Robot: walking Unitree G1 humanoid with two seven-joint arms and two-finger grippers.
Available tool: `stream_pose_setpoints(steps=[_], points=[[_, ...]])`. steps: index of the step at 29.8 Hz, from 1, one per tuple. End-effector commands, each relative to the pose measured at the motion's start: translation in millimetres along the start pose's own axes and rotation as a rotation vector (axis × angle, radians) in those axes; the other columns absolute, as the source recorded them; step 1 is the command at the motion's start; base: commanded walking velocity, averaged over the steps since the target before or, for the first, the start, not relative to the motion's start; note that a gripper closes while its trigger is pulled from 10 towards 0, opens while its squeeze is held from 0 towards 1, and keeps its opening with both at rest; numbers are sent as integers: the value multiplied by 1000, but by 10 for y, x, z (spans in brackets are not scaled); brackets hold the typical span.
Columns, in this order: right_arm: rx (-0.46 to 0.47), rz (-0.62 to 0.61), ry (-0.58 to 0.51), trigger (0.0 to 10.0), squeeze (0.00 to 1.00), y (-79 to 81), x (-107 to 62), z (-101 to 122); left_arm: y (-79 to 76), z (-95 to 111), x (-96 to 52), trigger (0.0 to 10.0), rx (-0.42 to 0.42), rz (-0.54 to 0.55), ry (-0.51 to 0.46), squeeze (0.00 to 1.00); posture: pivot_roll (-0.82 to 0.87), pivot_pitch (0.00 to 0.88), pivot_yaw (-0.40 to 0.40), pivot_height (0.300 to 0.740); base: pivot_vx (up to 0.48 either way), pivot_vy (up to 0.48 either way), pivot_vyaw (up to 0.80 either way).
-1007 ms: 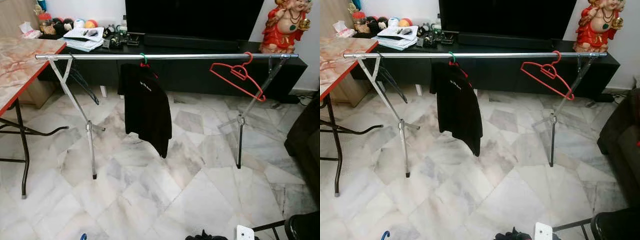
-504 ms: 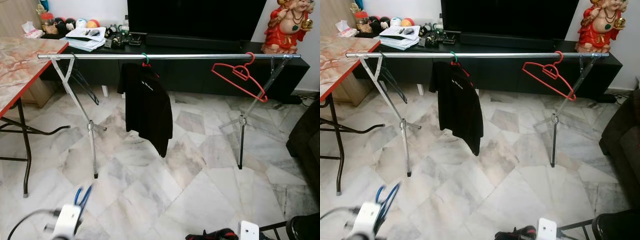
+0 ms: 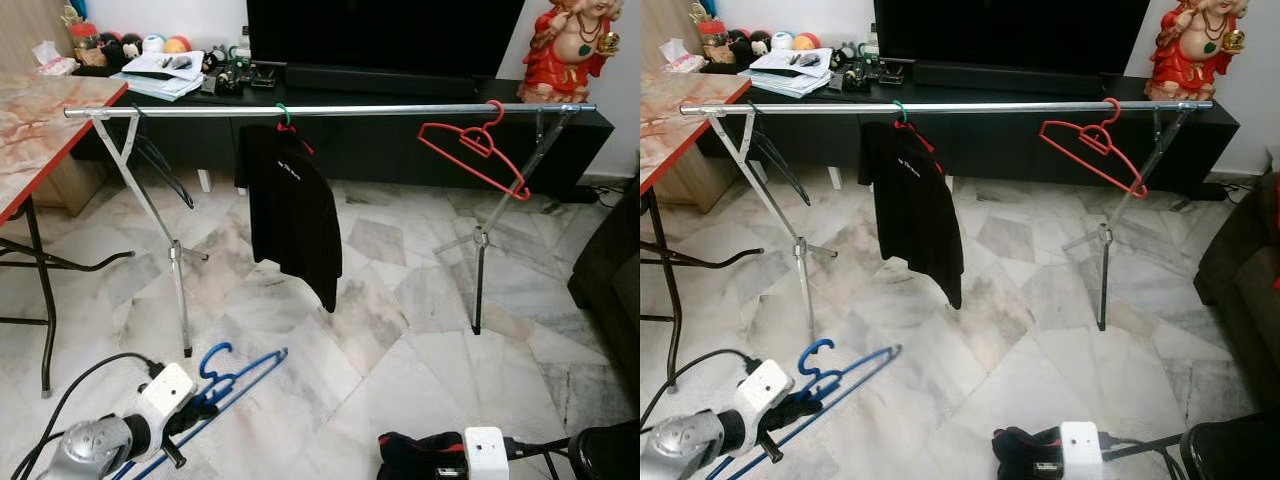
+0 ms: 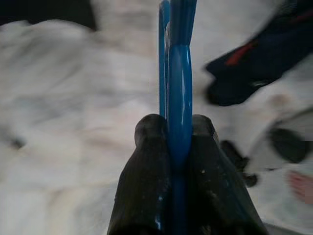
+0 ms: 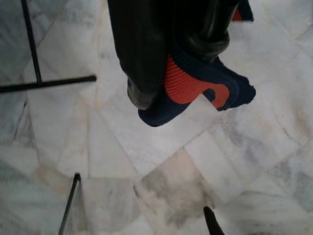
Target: Hang hanger
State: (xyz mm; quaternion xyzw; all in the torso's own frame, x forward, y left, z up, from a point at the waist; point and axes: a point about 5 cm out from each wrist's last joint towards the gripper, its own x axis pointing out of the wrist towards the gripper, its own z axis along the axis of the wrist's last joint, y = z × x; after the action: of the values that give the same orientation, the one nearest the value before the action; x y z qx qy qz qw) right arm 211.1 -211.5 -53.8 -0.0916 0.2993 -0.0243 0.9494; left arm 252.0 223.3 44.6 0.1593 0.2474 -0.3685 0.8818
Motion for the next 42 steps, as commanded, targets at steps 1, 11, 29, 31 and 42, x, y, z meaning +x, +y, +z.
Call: stream_pose_setpoints(steps=[1, 11, 29, 31, 42], points=[[-49, 2, -32, 10000, 0, -23, 11, 52, -98, 89, -13, 10000, 21, -103, 8, 0, 11, 115, -54, 740, 0, 0, 0], [-254, -121, -239, 10000, 0, -900, 321, 1783, -288, 435, -1, 10000, 131, -221, 35, 0, 0, 114, -63, 740, 0, 0, 0], [-283, 75, -435, 10000, 0, -516, 132, 2496, -469, 953, -7, 10000, 159, -297, -98, 0, -11, 97, -68, 740, 0, 0, 0], [-291, 116, -457, 10000, 0, -423, 93, 2562, -499, 1011, 0, 10000, 156, -307, -122, 0, -11, 93, -70, 740, 0, 0, 0], [-317, 240, -481, 10000, 0, -47, -53, 2668, -590, 1222, 128, 10000, 152, -263, -225, 0, -8, 77, -82, 740, 0, 0, 0]])
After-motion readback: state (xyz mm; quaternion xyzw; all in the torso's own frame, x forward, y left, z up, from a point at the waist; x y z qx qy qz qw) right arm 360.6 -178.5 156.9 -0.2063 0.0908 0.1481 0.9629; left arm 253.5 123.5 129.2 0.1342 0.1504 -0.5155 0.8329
